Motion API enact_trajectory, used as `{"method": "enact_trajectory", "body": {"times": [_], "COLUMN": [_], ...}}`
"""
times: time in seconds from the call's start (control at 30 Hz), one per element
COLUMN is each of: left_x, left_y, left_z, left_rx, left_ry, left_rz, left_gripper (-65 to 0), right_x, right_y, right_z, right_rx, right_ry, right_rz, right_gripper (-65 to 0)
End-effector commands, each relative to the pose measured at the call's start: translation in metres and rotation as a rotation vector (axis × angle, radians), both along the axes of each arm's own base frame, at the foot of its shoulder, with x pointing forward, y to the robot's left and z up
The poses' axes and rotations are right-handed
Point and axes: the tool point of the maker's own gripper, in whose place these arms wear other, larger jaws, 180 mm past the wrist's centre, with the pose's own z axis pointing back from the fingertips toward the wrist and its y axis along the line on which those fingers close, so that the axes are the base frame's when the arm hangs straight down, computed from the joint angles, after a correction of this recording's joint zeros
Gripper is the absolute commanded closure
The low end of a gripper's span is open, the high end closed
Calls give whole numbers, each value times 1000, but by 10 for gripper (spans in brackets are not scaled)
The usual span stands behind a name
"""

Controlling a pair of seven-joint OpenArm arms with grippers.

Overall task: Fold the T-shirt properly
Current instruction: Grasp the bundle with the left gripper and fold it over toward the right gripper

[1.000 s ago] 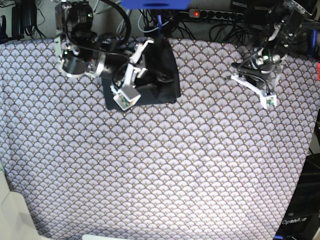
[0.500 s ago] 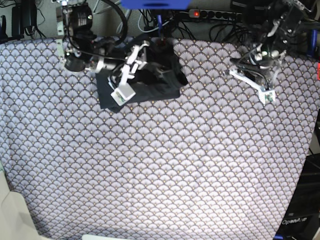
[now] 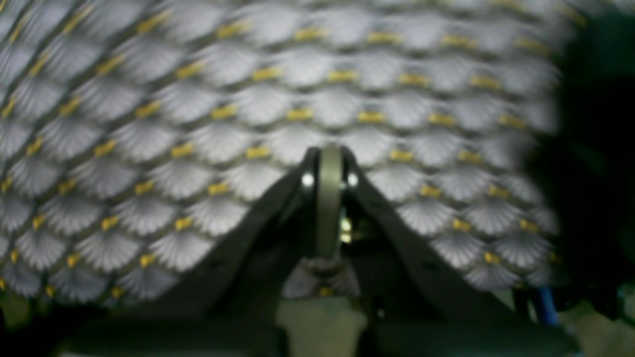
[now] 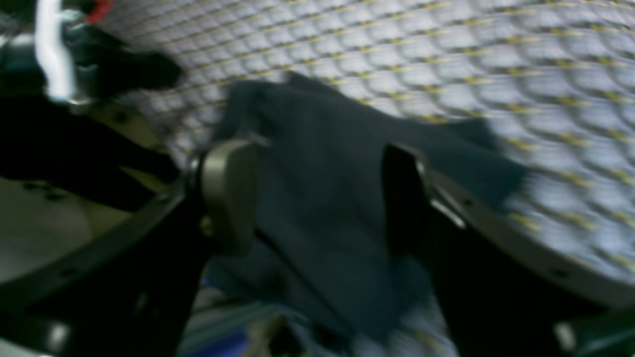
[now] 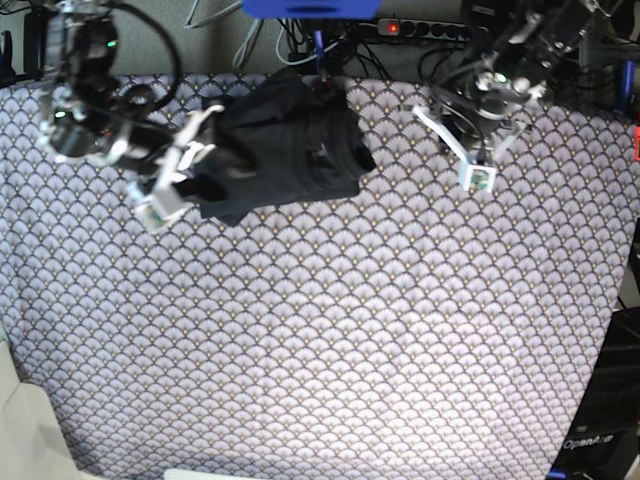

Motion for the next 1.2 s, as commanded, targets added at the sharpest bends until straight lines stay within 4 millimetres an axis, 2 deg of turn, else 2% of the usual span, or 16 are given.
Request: {"method": "enact_trajectory", "body": {"times": [0.0, 0.17, 0.3, 0.37, 0.4, 0.47, 0.63, 0.77, 0.93, 1.17], "left_x": [8, 0, -2, -2, -2, -1, 6, 24, 56, 98], "left_y": [-8, -34, -47, -48, -49, -54, -66, -73, -89, -117], "left_z": [10, 9, 8, 7, 7, 8, 6, -4, -9, -3], "left_rx": [-1, -1, -31, -36, -40, -56, -84, -94, -114, -150], "left_ry": [-56, -77, -71, -68, -68, -69, -76, -68, -80, -113], "left_rz": [-22, -108, -131, -134, -134, -128, -106, -76, -43, -31], "left_gripper": [0, 0, 0, 0, 0, 0, 0, 0, 0, 0], "right_x": [9, 5, -1, -7, -10, -14, -22, -25, -43, -71], "right_y": [-16, -87, -126, -133, -133, -130, -92, -65, -46, -30], "right_z": [14, 11, -8, -24, -32, -43, -63, -66, -75, -84], "right_rx": [-11, -121, -180, -190, -200, -232, -233, -202, -171, -132], "right_ry": [-52, -39, 17, 63, 85, 115, 159, 159, 188, 230], "right_rz": [-25, -180, -298, -347, -354, -341, -262, -188, -143, -117], "right_gripper": [-333, -220, -102, -33, -2, 0, 0, 0, 0, 0]}}
